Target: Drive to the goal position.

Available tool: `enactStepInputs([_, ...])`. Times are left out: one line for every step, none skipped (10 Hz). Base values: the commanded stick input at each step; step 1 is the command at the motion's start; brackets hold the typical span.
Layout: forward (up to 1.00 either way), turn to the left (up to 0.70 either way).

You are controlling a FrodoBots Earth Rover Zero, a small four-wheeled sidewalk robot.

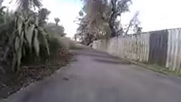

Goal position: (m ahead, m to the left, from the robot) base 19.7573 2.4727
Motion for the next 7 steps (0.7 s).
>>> enactStepInputs([0.0,0.0])
enactStepInputs([0.0,0.0])
enactStepInputs([0.0,0.0])
enactStepInputs([0.0,0.0])
enactStepInputs([0.47,0.0])
enactStepInputs([0.85,0.0])
enactStepInputs([0.85,0.0])
